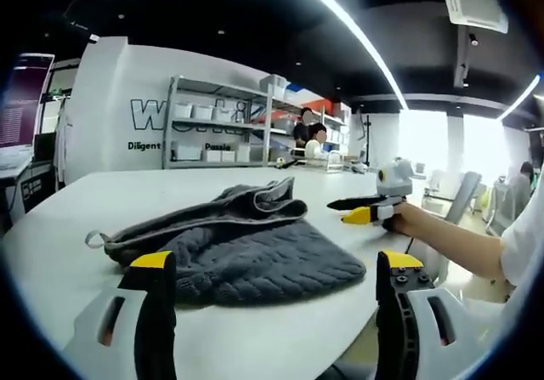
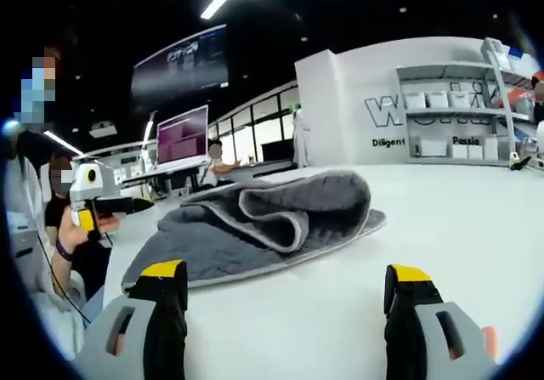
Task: Open the folded towel by lifting each exposed corner and separating the folded layers until the towel lies flat within the target outline without major curled edges
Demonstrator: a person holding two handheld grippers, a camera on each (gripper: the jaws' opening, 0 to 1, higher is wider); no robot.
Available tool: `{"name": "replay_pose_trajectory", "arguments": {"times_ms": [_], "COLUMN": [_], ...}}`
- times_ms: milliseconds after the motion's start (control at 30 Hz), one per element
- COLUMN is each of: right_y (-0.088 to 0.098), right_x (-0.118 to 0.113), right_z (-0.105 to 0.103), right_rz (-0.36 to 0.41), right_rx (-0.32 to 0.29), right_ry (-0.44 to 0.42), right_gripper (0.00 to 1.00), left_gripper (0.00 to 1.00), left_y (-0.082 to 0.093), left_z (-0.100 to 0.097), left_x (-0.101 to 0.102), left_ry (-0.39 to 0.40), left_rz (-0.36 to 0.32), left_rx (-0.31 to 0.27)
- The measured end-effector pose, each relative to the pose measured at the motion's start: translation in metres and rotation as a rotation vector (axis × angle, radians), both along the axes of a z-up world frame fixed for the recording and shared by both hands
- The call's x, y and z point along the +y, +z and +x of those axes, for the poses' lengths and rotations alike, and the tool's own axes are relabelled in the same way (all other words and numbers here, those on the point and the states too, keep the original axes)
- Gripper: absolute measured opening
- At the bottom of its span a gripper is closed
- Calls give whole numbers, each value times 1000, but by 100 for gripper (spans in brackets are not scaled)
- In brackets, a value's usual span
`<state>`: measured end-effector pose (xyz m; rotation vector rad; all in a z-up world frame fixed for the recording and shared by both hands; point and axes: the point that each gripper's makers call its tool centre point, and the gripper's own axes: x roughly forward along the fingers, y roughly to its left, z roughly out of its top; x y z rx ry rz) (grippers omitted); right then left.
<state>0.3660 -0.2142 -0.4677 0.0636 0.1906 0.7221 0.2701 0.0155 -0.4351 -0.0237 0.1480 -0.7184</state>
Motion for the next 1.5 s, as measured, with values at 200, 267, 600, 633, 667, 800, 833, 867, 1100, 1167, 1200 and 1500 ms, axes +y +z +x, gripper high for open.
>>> {"name": "replay_pose_trajectory", "arguments": {"times_ms": [200, 267, 600, 633, 667, 800, 833, 867, 1100, 1167, 1200, 1500], "right_y": [16, 17, 1, 1, 1, 3, 4, 4, 6, 8, 9, 14], "right_x": [-3, -5, 6, 7, 7, 5, 5, 5, 6, 6, 7, 20], "right_z": [16, 23, 59, 62, 66, 83, 85, 89, 100, 102, 102, 99], "right_rz": [40, 24, -125, -128, -130, -117, -116, -120, -133, -128, -125, -114], "right_rx": [-86, -102, -72, -71, -71, -78, -81, -84, -109, -122, -129, -177], "right_ry": [-33, -50, -59, -58, -60, -77, -79, -81, -66, -57, -46, 57], "right_gripper": [97, 94, 91, 90, 90, 89, 88, 87, 75, 70, 67, 28], "left_gripper": [97, 97, 96, 96, 96, 96, 96, 96, 96, 96, 96, 96], "left_y": [1, 1, 0, 0, 0, -1, -1, -1, -7, -8, -8, -8], "left_z": [0, 1, 2, 2, 2, 3, 3, 4, 10, 12, 13, 18], "left_x": [4, 4, 3, 3, 2, 2, 2, 2, -3, -3, -3, -10], "left_ry": [10, 12, 8, 7, 7, 8, 10, 11, 17, 21, 22, 22], "left_rz": [-9, -10, -3, 0, 4, 9, 9, 10, 39, 44, 46, 60], "left_rx": [-1, -1, 2, 2, 3, 6, 6, 7, 19, 22, 23, 33]}}
